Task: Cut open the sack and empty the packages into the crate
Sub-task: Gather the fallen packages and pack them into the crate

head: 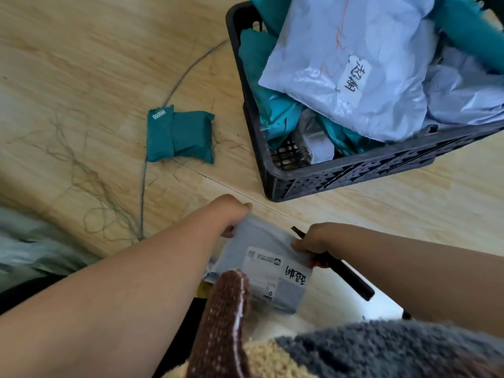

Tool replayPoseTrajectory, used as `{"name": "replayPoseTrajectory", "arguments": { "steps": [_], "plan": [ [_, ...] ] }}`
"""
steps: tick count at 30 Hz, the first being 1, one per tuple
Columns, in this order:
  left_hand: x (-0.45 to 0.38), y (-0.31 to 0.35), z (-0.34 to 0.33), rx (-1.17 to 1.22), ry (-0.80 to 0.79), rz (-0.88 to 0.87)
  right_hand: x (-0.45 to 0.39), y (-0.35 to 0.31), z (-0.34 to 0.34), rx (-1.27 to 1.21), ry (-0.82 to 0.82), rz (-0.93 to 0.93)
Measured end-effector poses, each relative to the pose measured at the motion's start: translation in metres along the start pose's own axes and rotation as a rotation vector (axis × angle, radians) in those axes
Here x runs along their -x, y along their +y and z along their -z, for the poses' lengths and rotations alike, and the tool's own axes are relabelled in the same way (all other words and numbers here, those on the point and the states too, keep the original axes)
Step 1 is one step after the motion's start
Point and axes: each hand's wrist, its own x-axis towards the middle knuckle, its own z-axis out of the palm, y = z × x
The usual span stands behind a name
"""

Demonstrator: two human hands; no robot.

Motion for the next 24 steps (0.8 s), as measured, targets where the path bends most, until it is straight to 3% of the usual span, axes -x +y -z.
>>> {"name": "replayPoseTrajectory", "arguments": {
  "steps": [3,6,12,19,24],
  "plan": [
    [0.014,0.025,-0.017,-0.101,-0.016,-0.067,0.013,0.013,0.035,0.085,0.002,-0.041],
    [0.030,0.052,-0.045,-0.126,-0.181,-0.082,0.040,0.032,0.085,0.271,0.061,-0.096],
    [0.079,0.123,-0.114,-0.040,-0.346,-0.262,0.093,0.097,0.163,0.572,0.473,-0.135],
    [0.114,0.195,-0.126,0.170,-0.413,-0.340,0.152,0.145,0.233,0.256,0.946,-0.050],
    [0.144,0.212,-0.112,0.339,-0.565,-0.343,0.196,0.131,0.258,0.121,1.132,0.065]
  ]
}}
